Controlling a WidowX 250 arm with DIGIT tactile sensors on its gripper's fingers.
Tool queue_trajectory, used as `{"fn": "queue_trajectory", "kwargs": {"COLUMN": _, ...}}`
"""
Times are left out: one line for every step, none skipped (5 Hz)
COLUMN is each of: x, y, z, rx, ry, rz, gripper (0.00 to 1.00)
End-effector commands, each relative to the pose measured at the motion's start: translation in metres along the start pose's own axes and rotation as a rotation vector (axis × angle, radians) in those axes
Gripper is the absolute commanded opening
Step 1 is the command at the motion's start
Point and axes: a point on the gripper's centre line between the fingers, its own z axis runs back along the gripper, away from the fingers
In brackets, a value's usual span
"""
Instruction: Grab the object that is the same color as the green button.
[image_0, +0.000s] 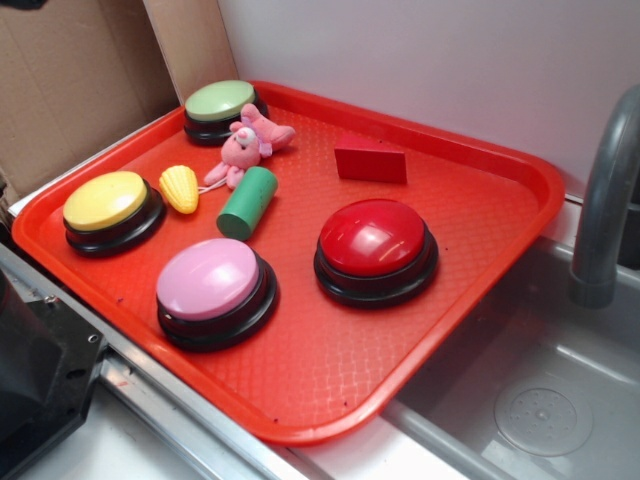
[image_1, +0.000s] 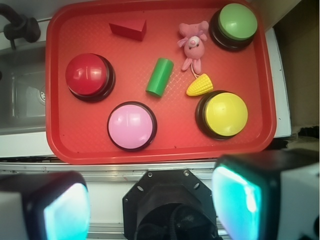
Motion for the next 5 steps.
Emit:
{"fn": "queue_trajectory", "kwargs": {"x": 0.000, "y": 0.000, "z": 0.000, "rx": 0.000, "ry": 0.000, "rz": 0.000, "gripper": 1.00}}
{"fn": "queue_trajectory", "kwargs": {"x": 0.014, "y": 0.007, "z": -0.009, "rx": -0.013, "ry": -0.007, "rz": 0.176, "gripper": 1.00}}
{"fn": "queue_trajectory", "kwargs": {"x": 0.030, "y": 0.009, "z": -0.031, "rx": 0.026, "ry": -0.006, "rz": 0.344, "gripper": 1.00}}
{"fn": "queue_trajectory", "kwargs": {"x": 0.043, "y": 0.015, "z": -0.061, "rx": 0.041, "ry": -0.042, "rz": 0.533, "gripper": 1.00}}
{"fn": "queue_trajectory", "kwargs": {"x": 0.056, "y": 0.017, "z": -0.089, "rx": 0.059, "ry": -0.064, "rz": 0.632, "gripper": 1.00}}
